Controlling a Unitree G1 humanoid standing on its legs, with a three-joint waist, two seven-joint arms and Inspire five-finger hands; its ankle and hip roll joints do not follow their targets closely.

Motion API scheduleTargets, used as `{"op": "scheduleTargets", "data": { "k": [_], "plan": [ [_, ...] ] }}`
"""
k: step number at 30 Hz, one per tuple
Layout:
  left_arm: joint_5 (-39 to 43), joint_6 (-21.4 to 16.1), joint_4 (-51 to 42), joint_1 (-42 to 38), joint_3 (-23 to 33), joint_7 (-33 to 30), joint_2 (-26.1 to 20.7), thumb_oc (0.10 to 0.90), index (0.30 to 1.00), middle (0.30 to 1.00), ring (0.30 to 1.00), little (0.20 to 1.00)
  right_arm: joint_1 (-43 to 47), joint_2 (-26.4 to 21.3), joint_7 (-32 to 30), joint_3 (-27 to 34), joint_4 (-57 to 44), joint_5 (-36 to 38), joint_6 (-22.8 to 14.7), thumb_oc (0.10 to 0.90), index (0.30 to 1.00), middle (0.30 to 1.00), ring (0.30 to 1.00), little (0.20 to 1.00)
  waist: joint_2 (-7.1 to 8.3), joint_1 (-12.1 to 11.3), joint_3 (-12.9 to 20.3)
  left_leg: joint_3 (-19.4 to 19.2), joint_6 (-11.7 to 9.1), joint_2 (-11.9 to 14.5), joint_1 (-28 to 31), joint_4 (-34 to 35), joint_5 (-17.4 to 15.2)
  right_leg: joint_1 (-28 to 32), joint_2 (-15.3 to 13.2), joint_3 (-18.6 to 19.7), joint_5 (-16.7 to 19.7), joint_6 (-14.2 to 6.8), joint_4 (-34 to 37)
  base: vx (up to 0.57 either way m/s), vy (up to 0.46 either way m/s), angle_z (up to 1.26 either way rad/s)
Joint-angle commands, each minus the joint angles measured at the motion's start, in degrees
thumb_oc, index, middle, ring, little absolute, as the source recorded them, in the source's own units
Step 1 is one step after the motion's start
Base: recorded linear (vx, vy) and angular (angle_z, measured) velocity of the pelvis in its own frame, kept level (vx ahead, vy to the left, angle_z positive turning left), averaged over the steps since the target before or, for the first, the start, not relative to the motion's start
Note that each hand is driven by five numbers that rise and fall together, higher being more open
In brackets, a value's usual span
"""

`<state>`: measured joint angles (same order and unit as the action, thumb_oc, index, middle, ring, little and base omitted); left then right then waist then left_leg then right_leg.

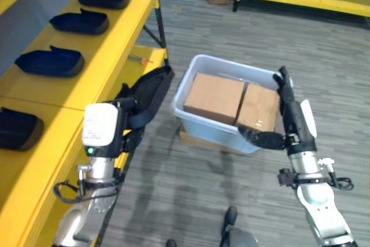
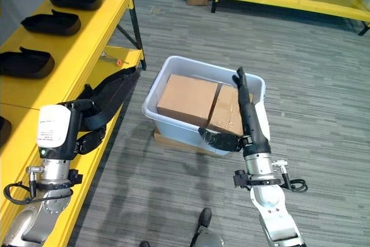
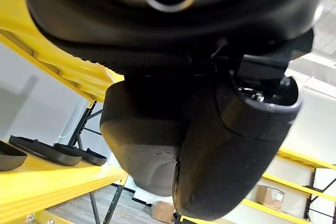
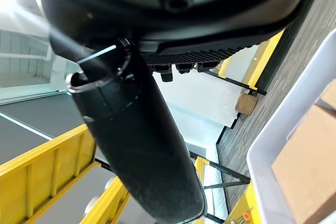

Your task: Move parts from the plastic box to the shelf.

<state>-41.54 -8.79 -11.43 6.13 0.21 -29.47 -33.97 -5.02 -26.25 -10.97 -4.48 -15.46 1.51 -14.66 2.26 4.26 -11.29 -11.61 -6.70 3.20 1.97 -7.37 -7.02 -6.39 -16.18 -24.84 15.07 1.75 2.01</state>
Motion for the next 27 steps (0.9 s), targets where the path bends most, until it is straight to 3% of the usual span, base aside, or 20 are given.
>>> {"op": "scheduleTargets", "data": {
  "k": [1, 5, 7, 9, 10, 12, 13, 15, 17, 27],
  "plan": [
    [-1.5, -2.9, -7.9, -3.7, 2.7, -5.9, -4.1, 0.4, 0.3, 0.3, 0.3, 0.3, 3.7, -1.7, 0.4, 1.5, -4.4, 2.9, -5.3, 0.9, 1.0, 1.0, 1.0, 1.0, -3.38, -0.3, 7.4, 4.0, 5.9, -0.4, 2.7, 8.9, -0.1, -0.3, 2.7, 1.3, -10.8, -10.6, -4.2, -0.05, 0.207, 0.05],
    [-2.1, -3.1, -9.4, -5.2, 2.3, -5.6, -5.4, 0.4, 0.3, 0.3, 0.3, 0.3, 0.8, -0.3, 1.7, 3.0, -5.5, 5.5, -5.1, 0.9, 1.0, 1.0, 1.0, 1.0, -3.23, -0.4, 6.7, 5.0, 7.1, -2.9, 3.2, 10.9, 0.9, -0.5, 0.0, 1.7, -10.2, -11.8, -6.3, -0.07, 0.205, 0.03],
    [-1.8, -3.2, -9.5, -6.6, 1.4, -5.8, -5.8, 0.4, 0.3, 0.3, 0.3, 0.3, 0.6, 0.2, 1.6, 3.2, -6.1, 5.1, -5.2, 0.9, 1.0, 1.0, 1.0, 1.0, -2.91, 0.2, 6.0, 5.5, 7.8, -3.7, 2.6, 10.7, 1.9, -1.6, -1.1, 2.9, -10.8, -11.0, -9.8, -0.11, 0.112, 0.43],
    [-1.1, -3.4, -8.6, -8.9, -1.2, -6.6, -5.7, 0.4, 0.3, 0.3, 0.3, 0.3, 1.2, 0.4, 1.3, 2.5, -6.0, 5.1, -5.4, 0.9, 1.0, 1.0, 1.0, 1.0, -2.54, 3.2, 5.7, 8.8, 8.1, -4.1, 1.8, 9.8, 2.3, -2.6, 4.6, 17.0, -12.9, -10.7, -11.6, -0.03, 0.008, 0.65],
    [-0.6, -3.7, -7.9, -10.4, -3.2, -6.7, -5.5, 0.4, 0.3, 0.3, 0.3, 0.3, 1.1, 0.0, 1.5, 2.2, -6.1, 5.1, -5.4, 0.9, 1.0, 1.0, 1.0, 1.0, -2.3, 4.9, 6.0, 11.0, 8.3, -4.4, 0.8, 9.3, 3.0, -2.7, 9.2, 27.0, -14.9, -10.6, -12.3, 0.04, -0.018, 0.6],
    [0.0, -4.3, -7.4, -11.7, -5.1, -5.6, -5.6, 0.4, 0.3, 0.3, 0.3, 0.3, 0.5, -0.8, 1.9, 2.0, -6.7, 4.9, -5.4, 0.9, 1.0, 1.0, 1.0, 1.0, -2.0, 6.1, 7.5, 14.3, 8.2, -4.3, -0.1, 9.9, 3.7, -1.7, 14.2, 38.6, -17.7, -9.5, -12.8, 0.06, -0.068, 1.35],
    [0.6, -4.6, -7.2, -12.2, -5.9, -4.8, -5.3, 0.4, 0.3, 0.3, 0.3, 0.3, 0.5, -1.2, 2.0, 2.0, -7.1, 4.7, -5.6, 0.9, 1.0, 1.0, 1.0, 1.0, -1.78, 6.2, 8.0, 15.9, 8.1, -4.2, -0.3, 10.4, 3.8, -1.6, 15.6, 41.1, -17.9, -8.8, -12.4, 0.02, -0.146, 1.59],
    [2.0, -5.0, -7.2, -12.9, -6.1, -3.1, -4.7, 0.4, 0.3, 0.3, 0.3, 0.3, -0.1, -1.4, 1.9, 2.6, -8.1, 4.9, -5.9, 0.9, 1.0, 1.0, 1.0, 1.0, -0.91, 5.0, 8.3, 18.8, 7.5, -4.3, -2.0, 9.6, 4.8, -0.8, 16.1, 41.8, -17.4, -7.4, -9.5, -0.01, -0.2, 1.1],
    [3.0, -5.7, -7.5, -13.8, -7.1, -2.3, -3.9, 0.4, 0.3, 0.3, 0.3, 0.3, 0.8, -1.9, 1.6, 2.7, -7.8, 5.1, -6.1, 0.9, 1.0, 1.0, 1.0, 1.0, -0.39, 4.8, 9.2, 21.6, 6.5, -3.8, -3.4, 9.3, 5.8, 0.7, 16.7, 39.8, -16.2, -6.8, -6.0, 0.01, -0.307, 1.11],
    [3.0, -5.4, -10.6, -9.2, -4.6, -2.3, -4.5, 0.4, 0.3, 0.3, 0.3, 0.3, 1.3, -1.6, 0.8, 3.4, -8.1, 6.9, -7.2, 0.9, 1.0, 1.0, 1.0, 1.0, -0.47, 2.8, 9.6, 26.6, 3.6, -1.4, -3.6, 10.4, 8.6, 5.0, 17.0, 31.8, -16.9, -4.7, -1.7, 0.02, -0.169, 0.42]
  ]
}}
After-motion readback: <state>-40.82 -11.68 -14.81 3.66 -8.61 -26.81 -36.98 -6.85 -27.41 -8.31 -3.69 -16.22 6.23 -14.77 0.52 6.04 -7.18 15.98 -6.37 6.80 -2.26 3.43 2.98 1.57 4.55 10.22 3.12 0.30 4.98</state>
